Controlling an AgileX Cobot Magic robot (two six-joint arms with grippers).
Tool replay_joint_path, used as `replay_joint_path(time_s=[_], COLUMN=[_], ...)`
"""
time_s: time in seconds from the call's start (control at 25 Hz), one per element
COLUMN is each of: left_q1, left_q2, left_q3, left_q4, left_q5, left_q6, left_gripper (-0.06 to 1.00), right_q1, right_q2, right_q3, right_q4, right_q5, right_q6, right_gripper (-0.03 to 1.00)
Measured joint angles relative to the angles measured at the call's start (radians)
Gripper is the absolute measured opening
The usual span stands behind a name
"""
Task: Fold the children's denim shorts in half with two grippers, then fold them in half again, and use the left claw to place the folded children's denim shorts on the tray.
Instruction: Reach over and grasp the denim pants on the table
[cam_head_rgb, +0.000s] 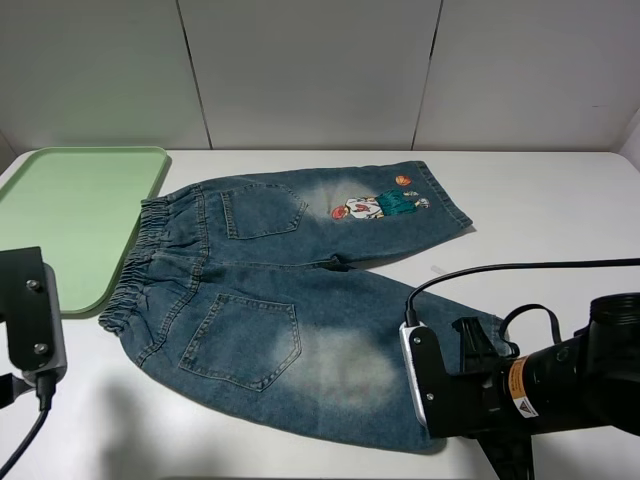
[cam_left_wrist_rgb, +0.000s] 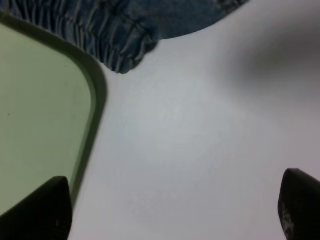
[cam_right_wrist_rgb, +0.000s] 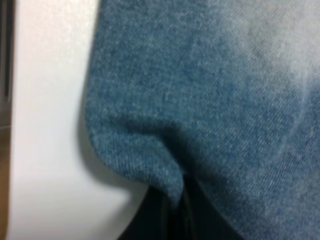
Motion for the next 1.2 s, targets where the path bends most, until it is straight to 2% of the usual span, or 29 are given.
replay_joint_path(time_s=[0.16,0.48,0.72,0.76,0.88,1.2], left_q1=[0.015,0.015,0.015,0.015,0.015,0.015], left_q2=[0.07,0.338,0.523,0.523,0.591,0.716], left_q3=[0.0,0.0,-0.015,-0.015,-0.067,-0.124], left_q4=[0.003,0.043,0.156,0.156,0.211,0.224], left_q5=[-0.054,-0.203,-0.251,-0.251,-0.302,-0.39], left_q6=[0.012,0.025,0.013,0.013,-0.032,-0.035], left_gripper=[0.82,0.82,0.82,0.82,0.82,0.81], right_q1=[0.0,0.0,0.0,0.0,0.0,0.0], right_q2=[0.0,0.0,0.001,0.001,0.002,0.004], right_q3=[0.0,0.0,0.0,0.0,0.0,0.0], right_q4=[0.0,0.0,0.0,0.0,0.0,0.0], right_q5=[-0.008,-0.008,-0.018,-0.02,-0.029,-0.033], right_q6=[0.0,0.0,0.0,0.0,0.0,0.0], right_gripper=[-0.02,-0.02,-0.02,-0.02,-0.02,-0.02])
